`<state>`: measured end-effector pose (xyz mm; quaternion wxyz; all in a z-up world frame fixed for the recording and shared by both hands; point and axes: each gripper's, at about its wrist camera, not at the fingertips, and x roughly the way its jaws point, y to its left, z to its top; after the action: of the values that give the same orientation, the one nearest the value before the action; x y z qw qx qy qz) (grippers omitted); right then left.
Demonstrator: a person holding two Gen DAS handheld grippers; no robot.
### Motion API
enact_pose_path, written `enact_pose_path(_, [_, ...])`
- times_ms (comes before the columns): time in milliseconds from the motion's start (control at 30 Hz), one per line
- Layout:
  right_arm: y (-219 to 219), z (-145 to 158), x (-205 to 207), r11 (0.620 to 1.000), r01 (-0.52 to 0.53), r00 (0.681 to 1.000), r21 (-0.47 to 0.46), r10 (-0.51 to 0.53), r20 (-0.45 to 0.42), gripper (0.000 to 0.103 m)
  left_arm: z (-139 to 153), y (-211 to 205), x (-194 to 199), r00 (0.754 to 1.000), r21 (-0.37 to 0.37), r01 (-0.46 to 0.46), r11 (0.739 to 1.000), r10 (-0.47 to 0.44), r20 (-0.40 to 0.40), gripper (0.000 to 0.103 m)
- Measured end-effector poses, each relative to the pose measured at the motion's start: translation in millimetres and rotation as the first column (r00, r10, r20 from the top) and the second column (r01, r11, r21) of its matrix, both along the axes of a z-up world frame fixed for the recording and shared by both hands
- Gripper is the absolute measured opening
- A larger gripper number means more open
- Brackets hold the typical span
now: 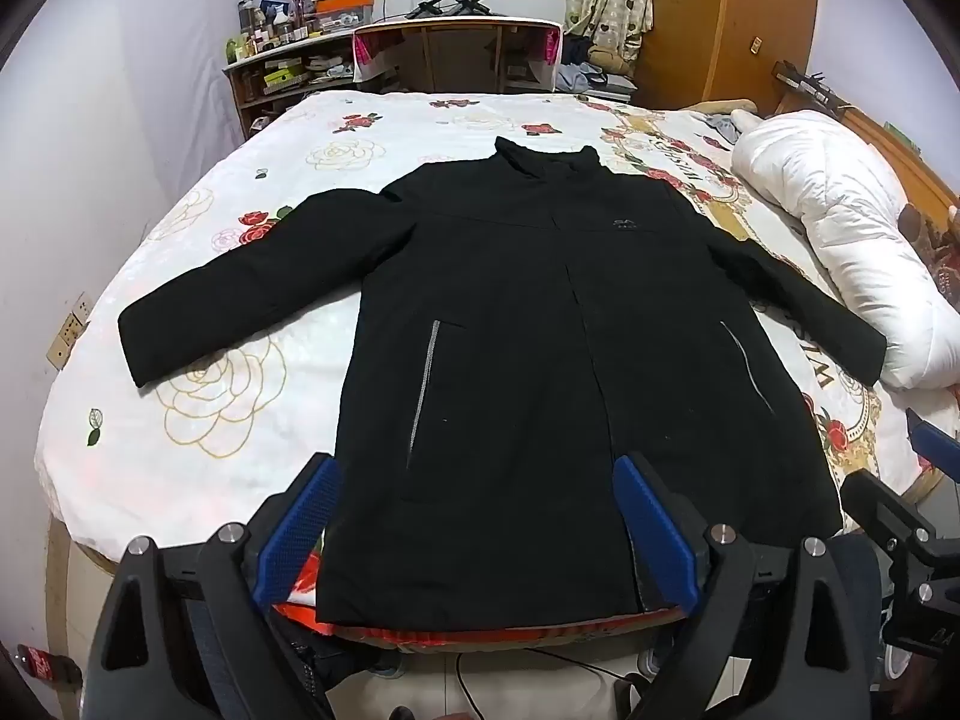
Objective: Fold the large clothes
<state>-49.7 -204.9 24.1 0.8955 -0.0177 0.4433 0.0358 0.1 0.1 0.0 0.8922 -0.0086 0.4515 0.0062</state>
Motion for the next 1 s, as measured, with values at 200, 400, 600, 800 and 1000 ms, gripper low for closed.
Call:
enact_pose_path(200, [1, 0, 0, 1.0, 0.001, 1.0, -0.004, -0.001, 0.002, 0.103, -2, 2, 1, 1.0, 0.003, -0.001, 1.0, 0.001, 0.0, 0.094])
enact_pose_path(400, [-8, 1, -1, 1.0, -0.004, 1.0, 0.004, 0.004, 0.003, 0.103, -2, 3, -1, 1.0, -0.002, 0.003, 1.0, -0.003, 0.001, 0.094])
enact_pose_path(600, [-3, 1, -1, 1.0, 0.008, 1.0, -0.004, -0.008, 0.006, 0.103, 0, 0, -2, 1.0, 0.005, 0.014, 1.0, -0.014, -0.003, 0.094])
enact_pose_path(800, [-3, 2, 0, 1.0, 0.007, 1.0, 0.0, -0.007, 0.006, 0.103, -1, 0, -1, 1.0, 0.004, 0.022, 1.0, -0.022, -0.014, 0.094])
enact_pose_path(1000, [-2, 3, 0, 1.0, 0.008, 1.0, -0.001, -0.008, 0.005, 0.103, -1, 1, -1, 1.0, 0.006, 0.018, 1.0, -0.018, -0.014, 0.094])
